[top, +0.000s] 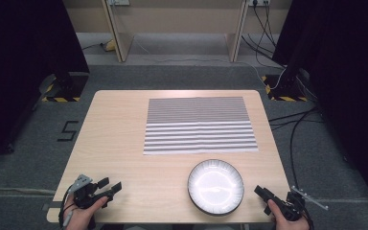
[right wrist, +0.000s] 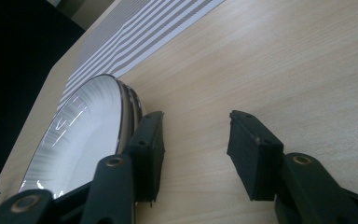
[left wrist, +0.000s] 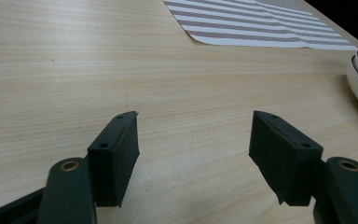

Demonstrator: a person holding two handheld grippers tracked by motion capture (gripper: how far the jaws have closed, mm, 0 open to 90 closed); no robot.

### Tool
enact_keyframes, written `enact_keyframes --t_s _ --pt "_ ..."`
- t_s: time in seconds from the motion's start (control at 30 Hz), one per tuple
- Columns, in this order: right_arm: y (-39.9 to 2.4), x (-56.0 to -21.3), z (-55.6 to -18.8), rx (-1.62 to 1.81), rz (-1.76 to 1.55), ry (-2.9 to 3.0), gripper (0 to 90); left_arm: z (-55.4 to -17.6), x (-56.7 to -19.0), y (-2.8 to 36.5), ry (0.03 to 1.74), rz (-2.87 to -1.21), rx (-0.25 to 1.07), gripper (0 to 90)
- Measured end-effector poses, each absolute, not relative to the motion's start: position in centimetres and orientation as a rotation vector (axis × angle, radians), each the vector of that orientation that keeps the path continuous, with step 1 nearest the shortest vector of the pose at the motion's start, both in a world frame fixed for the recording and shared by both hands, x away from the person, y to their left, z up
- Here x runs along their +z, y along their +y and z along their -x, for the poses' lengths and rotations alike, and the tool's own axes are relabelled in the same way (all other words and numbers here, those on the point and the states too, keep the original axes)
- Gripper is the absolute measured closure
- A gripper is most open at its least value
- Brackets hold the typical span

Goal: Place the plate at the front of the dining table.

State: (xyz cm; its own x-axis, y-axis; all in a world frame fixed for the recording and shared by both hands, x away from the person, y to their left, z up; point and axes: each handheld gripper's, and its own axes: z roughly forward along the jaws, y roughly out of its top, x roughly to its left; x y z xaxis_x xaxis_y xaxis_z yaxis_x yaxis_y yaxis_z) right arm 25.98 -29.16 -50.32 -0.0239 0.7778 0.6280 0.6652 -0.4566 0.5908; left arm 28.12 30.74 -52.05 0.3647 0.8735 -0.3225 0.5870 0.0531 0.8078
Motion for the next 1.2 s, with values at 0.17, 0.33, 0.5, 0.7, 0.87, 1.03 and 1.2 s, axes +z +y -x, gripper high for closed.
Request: enact_keyframes --t_s 0.17,0.33,0.5,0.7,0.87,1.03,1.2 --pt "-28.3 -49.5 -26.0 1.512 -2.097 1.65 70.2 -28.1 -52.1 30.5 1.318 -1.648 0.357 32.8" --pt "-27.3 -48.6 -26.6 1.522 -2.073 1.707 71.7 -28.1 -52.1 30.4 1.314 -1.652 0.354 32.8" --pt "-26.6 -48.0 -27.2 1.511 -2.045 1.765 72.7 -28.2 -52.1 30.3 1.312 -1.651 0.35 32.9" --pt "-25.7 -47.6 -27.9 1.473 -2.039 1.834 76.9 -28.1 -52.1 30.2 1.307 -1.656 0.354 32.8" --pt "-25.3 -47.5 -28.3 1.413 -2.046 1.879 81.3 -28.1 -52.0 30.1 1.304 -1.657 0.354 32.9" --pt "-25.3 -47.7 -28.5 1.368 -2.066 1.907 87.0 -28.1 -52.0 30.1 1.297 -1.66 0.354 32.9" --pt "-25.7 -47.9 -28.9 1.389 -2.123 1.919 87.2 -28.2 -52.0 29.8 1.292 -1.663 0.349 33.0"
